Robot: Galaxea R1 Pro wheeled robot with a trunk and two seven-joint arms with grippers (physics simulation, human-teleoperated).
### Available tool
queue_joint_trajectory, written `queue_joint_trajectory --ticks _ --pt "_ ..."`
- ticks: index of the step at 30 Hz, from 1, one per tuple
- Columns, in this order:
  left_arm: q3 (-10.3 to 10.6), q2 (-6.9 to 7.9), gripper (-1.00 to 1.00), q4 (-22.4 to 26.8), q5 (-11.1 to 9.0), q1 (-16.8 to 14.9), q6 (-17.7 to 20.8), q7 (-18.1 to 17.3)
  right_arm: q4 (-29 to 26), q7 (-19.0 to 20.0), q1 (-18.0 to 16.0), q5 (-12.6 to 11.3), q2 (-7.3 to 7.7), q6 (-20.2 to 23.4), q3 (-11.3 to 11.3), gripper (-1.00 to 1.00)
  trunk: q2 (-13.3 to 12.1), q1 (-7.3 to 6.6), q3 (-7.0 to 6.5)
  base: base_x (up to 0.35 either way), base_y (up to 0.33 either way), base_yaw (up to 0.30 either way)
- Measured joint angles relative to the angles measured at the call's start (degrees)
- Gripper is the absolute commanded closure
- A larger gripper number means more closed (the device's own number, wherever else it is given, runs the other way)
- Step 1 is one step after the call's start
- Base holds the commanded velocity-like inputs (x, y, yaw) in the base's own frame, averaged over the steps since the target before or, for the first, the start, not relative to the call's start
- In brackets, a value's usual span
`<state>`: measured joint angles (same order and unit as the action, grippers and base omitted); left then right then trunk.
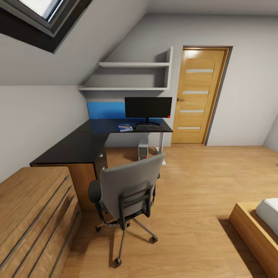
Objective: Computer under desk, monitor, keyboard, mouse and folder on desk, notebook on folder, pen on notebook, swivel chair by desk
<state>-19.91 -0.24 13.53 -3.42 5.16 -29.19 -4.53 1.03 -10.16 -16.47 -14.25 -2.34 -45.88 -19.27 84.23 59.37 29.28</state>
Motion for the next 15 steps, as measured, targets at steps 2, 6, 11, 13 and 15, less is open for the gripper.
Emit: queue_joint_trajectory --ticks 2,6,11,13,15 --pt "0.0 0.0 -1.0 0.0 0.0 0.0 0.0 0.0 0.0 0.0 0.0 0.0 0.0 0.0 0.0 -1.0 0.8 0.44 0.36 0.0 0.0 0.0" --pt "0.0 0.0 -1.0 0.0 0.0 0.0 0.0 0.0 0.0 0.0 0.0 0.0 0.0 0.0 0.0 -1.0 2.41 1.32 1.08 0.0 0.0 0.0" --pt "0.0 0.01 -1.0 0.0 0.0 0.0 -0.01 0.0 0.0 0.0 0.0 0.0 0.0 0.0 0.0 -1.0 4.41 2.42 1.98 0.0 0.0 0.0" --pt "0.0 0.01 -1.0 0.0 0.0 0.0 0.0 0.0 0.0 0.0 0.0 0.0 0.0 0.0 0.0 -1.0 5.22 2.86 2.34 0.0 0.0 0.0" --pt "0.0 0.01 -1.0 0.0 0.0 0.0 0.0 0.0 0.0 0.0 0.0 0.0 0.0 0.0 0.0 -1.0 6.02 3.3 2.69 0.0 0.0 0.0"
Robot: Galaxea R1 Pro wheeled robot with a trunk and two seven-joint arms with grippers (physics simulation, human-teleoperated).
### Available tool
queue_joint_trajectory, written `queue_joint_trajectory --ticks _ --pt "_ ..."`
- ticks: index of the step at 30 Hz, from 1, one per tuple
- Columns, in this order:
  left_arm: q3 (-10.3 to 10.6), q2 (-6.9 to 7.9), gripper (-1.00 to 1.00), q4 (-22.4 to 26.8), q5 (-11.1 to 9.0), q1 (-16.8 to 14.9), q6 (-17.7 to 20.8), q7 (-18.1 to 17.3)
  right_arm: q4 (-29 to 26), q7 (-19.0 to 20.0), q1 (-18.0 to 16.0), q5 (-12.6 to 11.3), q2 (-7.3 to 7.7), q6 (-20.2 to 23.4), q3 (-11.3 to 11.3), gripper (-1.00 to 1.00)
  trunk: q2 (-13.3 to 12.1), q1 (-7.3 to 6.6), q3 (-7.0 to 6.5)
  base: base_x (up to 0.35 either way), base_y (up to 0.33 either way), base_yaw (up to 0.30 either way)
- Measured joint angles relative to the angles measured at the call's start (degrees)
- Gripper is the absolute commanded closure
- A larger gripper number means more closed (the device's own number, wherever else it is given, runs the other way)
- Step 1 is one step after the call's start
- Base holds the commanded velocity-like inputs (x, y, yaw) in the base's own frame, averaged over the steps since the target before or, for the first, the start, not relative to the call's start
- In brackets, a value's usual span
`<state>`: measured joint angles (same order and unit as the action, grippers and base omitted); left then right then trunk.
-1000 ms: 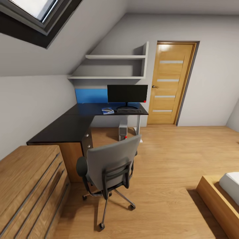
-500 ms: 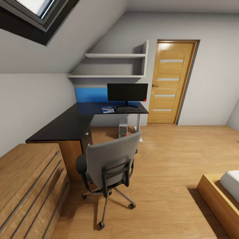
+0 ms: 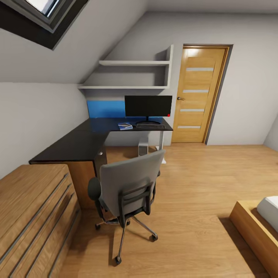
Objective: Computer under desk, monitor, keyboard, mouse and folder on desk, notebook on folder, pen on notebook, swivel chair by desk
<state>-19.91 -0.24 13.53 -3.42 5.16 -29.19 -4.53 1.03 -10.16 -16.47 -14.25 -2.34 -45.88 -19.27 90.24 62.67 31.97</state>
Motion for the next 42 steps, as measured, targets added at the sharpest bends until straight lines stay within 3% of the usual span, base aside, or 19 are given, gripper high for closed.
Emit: queue_joint_trajectory --ticks 10,15,19,22,24,26,29,31,36,39,42 --pt "-0.02 0.04 -1.0 0.29 0.0 0.0 -0.02 0.0 0.0 0.0 0.0 0.0 0.0 0.0 0.0 -1.0 4.01 2.2 1.8 0.0 0.0 0.0" --pt "0.0 -0.1 -1.0 4.85 0.03 -0.07 0.7 0.4 -0.07 0.05 0.0 -0.07 0.01 -0.01 -0.06 -1.0 6.02 3.3 2.69 0.0 0.0 0.0" --pt "0.04 -0.31 -1.0 13.49 0.12 -0.08 8.46 0.73 -0.17 0.03 -0.01 -0.05 -0.16 0.01 -0.13 -1.0 7.62 4.17 3.41 0.0 0.0 0.0" --pt "0.06 -0.97 -1.0 23.36 0.09 -0.17 19.64 0.83 -1.5 -0.01 -0.09 -0.08 -0.23 0.65 -0.11 -1.0 8.83 4.83 3.94 0.0 0.0 0.0" --pt "0.09 -1.66 -1.0 30.49 0.07 -0.96 27.48 0.85 -5.66 -0.19 -0.18 -0.02 -0.08 4.23 -0.09 -1.0 9.63 5.27 4.3 0.0 0.0 0.0" --pt "0.11 -2.37 -1.0 34.81 0.17 -4.6 31.79 1.01 -13.66 -0.61 -0.29 0.01 0.44 13.96 0.0 -1.0 10.43 5.71 4.65 0.0 0.0 0.0" --pt "0.09 -2.68 -1.0 35.58 0.25 -10.52 34.45 3.41 -22.73 -0.85 -0.56 0.18 0.68 25.04 0.04 -1.0 11.63 6.37 5.18 0.0 0.0 0.0" --pt "0.06 -2.74 -1.0 34.63 0.24 -14.07 36.67 4.89 -25.71 -1.03 -1.29 0.2 0.56 28.33 0.06 -1.0 12.43 6.81 5.55 0.0 0.0 0.0" --pt "0.1 -2.81 -1.0 27.73 0.23 -25.58 40.0 6.68 -28.85 -2.18 -10.43 0.17 -0.36 39.97 0.02 -1.0 14.43 7.91 6.43 0.0 0.0 0.0" --pt "0.11 -3.09 -1.0 26.55 0.24 -30.26 40.45 6.94 -29.21 -2.12 -14.22 0.08 -1.69 43.55 0.02 -1.0 15.64 8.57 6.98 0.0 0.0 0.0" --pt "0.64 -4.07 -1.0 27.69 0.39 -32.76 40.69 6.9 -29.19 -1.92 -16.55 -0.02 -2.73 46.0 0.06 -1.0 16.84 9.23 7.52 0.0 0.0 0.0"
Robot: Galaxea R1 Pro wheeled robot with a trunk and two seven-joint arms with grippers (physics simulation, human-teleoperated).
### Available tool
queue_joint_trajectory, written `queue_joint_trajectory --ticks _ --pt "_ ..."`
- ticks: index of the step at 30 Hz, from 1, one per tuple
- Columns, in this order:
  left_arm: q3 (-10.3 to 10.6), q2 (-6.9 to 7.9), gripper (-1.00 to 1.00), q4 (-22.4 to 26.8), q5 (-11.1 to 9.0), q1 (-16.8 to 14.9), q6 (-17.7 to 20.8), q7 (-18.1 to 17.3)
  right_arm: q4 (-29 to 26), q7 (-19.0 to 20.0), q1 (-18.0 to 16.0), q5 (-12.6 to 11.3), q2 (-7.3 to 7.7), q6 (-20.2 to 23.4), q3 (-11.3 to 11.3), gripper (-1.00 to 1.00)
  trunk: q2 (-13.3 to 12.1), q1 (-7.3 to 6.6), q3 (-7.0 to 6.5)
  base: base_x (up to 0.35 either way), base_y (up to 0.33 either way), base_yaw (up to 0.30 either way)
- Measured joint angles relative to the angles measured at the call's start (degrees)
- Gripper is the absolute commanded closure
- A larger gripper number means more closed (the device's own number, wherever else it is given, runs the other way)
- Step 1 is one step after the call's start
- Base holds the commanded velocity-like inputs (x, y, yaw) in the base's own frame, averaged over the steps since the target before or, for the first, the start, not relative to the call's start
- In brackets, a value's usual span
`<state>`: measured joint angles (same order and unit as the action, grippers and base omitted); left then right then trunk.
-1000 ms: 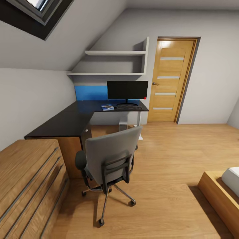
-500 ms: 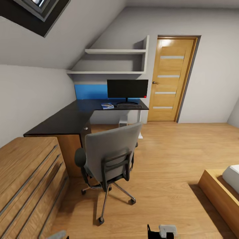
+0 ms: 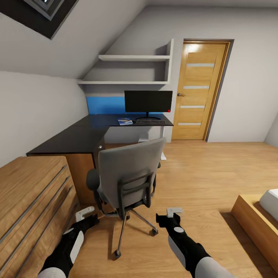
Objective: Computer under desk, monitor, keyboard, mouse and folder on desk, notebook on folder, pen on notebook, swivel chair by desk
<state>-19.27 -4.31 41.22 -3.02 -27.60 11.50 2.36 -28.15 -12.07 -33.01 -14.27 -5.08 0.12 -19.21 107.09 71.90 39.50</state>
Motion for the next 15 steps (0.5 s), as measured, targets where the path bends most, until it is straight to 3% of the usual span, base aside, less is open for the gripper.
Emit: queue_joint_trajectory --ticks 2,7,15 --pt "1.81 -1.62 -1.0 1.47 0.07 -1.12 0.32 0.41 -0.26 0.39 -1.86 -0.47 -0.7 2.56 -0.01 -1.0 0.8 0.44 0.36 0.0 0.0 0.0" --pt "3.95 -2.52 -1.0 1.55 0.14 -1.78 0.33 2.55 -1.85 0.75 -3.01 -1.0 -1.37 3.16 -0.02 -1.0 2.81 1.54 1.26 0.0 0.0 0.0" --pt "4.33 0.86 -1.0 1.55 -0.03 -1.9 0.07 2.76 -2.14 0.86 -3.15 -1.01 -2.09 0.46 -0.05 -1.0 6.02 3.3 2.7 0.0 0.0 0.0"
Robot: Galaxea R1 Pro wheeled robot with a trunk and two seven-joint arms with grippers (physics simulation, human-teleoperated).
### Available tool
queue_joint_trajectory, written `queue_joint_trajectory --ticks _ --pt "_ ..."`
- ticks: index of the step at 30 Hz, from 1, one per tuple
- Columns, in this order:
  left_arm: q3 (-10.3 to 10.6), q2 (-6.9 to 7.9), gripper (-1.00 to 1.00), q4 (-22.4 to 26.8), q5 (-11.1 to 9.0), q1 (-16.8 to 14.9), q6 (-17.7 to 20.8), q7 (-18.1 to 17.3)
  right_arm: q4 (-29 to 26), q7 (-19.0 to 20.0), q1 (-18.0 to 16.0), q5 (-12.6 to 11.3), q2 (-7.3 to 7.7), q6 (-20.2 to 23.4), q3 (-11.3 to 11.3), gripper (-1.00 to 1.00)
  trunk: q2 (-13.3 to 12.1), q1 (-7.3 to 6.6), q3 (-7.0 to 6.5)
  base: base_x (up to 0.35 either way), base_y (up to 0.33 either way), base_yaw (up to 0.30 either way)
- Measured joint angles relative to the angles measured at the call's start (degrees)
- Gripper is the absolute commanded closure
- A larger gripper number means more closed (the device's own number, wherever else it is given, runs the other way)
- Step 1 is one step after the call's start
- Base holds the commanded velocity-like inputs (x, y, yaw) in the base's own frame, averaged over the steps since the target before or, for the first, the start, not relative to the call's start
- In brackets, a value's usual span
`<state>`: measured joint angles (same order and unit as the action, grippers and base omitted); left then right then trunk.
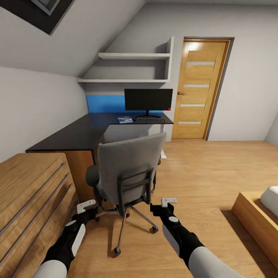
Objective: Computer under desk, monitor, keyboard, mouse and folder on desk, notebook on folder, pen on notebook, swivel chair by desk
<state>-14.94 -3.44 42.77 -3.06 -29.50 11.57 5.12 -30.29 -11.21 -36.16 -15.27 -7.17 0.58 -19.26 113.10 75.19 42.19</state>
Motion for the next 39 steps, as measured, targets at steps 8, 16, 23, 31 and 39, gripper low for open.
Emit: queue_joint_trajectory --ticks 8,16,23,31,39 --pt "-0.06 0.73 -1.0 0.01 0.01 -0.01 -0.09 -0.02 -0.13 -0.05 0.05 0.05 -0.19 -0.36 0.13 -1.0 1.62 0.89 0.72 0.0 0.0 0.0" --pt "-0.06 0.92 -1.0 -3.68 0.1 -0.01 -0.42 0.05 -0.13 -0.27 0.08 0.14 0.06 -1.88 0.15 -1.0 1.62 0.87 0.72 0.065 0.0 0.0" --pt "0.03 0.9 -1.0 -7.49 0.18 -0.01 -6.47 0.02 0.1 -0.18 0.09 0.36 0.11 -2.87 0.13 -1.0 1.62 0.88 0.73 0.11 0.0 0.0" --pt "0.06 0.86 -1.0 -9.77 0.17 -0.01 -11.46 0.12 2.44 0.06 0.18 0.81 0.17 -7.08 -0.07 -1.0 1.62 0.89 0.73 0.009 0.0 0.0" --pt "0.06 0.84 -1.0 -10.9 0.17 0.0 -12.1 0.14 3.25 0.05 0.18 0.91 0.18 -7.91 -0.11 -1.0 1.62 0.89 0.73 0.001 0.0 0.0"
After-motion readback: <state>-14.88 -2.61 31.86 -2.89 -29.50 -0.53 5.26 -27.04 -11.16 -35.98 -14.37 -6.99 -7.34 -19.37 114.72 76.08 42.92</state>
